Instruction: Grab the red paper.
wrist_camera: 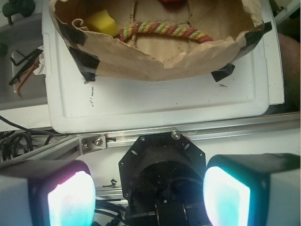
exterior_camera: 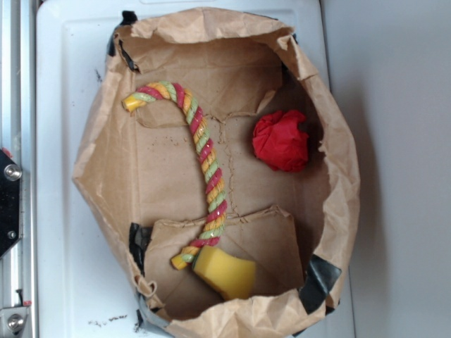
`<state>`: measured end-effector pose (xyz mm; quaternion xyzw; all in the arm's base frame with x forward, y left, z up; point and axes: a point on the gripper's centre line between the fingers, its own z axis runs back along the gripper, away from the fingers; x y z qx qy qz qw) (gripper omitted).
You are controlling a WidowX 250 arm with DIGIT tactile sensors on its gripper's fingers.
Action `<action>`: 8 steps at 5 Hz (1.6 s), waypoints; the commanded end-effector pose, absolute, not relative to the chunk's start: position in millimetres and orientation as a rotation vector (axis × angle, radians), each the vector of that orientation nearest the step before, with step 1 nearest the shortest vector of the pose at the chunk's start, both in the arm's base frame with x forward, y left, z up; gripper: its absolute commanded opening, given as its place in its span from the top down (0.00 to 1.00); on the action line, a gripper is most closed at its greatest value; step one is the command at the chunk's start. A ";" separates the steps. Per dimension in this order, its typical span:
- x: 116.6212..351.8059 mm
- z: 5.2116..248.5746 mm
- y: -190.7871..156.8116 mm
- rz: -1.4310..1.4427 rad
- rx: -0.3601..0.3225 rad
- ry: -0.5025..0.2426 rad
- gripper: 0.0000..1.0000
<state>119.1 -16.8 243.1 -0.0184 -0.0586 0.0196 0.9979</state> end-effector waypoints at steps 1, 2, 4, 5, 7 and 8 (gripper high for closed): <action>119.1 243.1 -16.8 0.039 -0.037 -0.117 0.00; 165.2 228.2 -6.3 0.109 0.010 -0.120 0.00; 221.3 197.8 25.4 0.180 0.060 -0.118 0.00; 235.1 185.5 32.4 0.189 0.072 -0.108 0.00; 250.2 175.2 40.1 0.191 0.085 -0.111 0.00; 257.3 173.7 43.3 0.196 0.067 -0.108 0.00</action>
